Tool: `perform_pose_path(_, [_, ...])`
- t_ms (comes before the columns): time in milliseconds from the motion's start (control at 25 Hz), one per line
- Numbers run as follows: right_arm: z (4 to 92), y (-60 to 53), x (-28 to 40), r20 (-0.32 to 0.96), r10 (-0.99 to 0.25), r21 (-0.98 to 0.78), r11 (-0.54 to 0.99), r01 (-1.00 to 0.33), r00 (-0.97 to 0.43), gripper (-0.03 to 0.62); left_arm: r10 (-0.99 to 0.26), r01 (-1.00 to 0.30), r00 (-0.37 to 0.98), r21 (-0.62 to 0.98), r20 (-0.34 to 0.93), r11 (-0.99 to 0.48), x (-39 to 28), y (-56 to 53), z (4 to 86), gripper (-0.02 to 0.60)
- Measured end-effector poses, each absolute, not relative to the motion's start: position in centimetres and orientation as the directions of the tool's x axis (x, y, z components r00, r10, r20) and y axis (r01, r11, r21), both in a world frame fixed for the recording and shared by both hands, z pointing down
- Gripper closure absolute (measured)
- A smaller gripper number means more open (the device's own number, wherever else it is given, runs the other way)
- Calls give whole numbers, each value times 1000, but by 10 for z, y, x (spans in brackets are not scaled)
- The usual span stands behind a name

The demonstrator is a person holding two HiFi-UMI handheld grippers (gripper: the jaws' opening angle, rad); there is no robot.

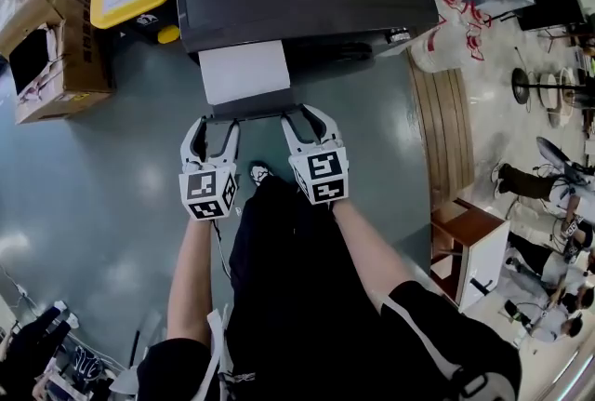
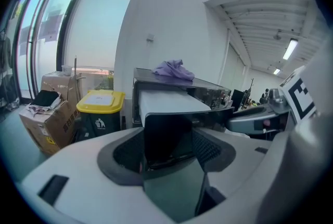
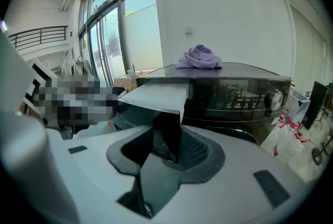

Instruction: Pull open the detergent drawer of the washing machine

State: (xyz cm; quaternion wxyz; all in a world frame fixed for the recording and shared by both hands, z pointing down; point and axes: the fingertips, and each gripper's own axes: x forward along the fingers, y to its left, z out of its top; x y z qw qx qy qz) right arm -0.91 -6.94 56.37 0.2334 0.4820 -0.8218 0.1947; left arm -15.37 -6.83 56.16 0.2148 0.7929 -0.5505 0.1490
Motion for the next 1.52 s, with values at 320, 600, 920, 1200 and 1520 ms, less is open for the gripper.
perform_pose_path(320, [566,-63,-8,573,-698,-94,464,-881,-429,444,-810,-939,344,175,476,-296,-152,-61,563,311])
perform_pose_path(600, [566,-58,-7,575,-702,-91,457,-885,-421,444,-811,-939,345,178,472,-295,-152,-55,564,311])
perform_pose_path(920, [567,-48,-8,572,-706,-89,453,-887,-418,445,-811,-938,347,179,470,-297,-152,-46,565,311])
perform_pose_path(1200, [567,-43,-5,567,-709,-84,456,-886,-419,445,-810,-936,353,172,468,-308,-150,-38,564,311])
perform_pose_path(1520, [566,-33,-3,566,-709,-89,455,-886,-421,445,-809,-938,347,168,474,-304,-148,-29,564,311])
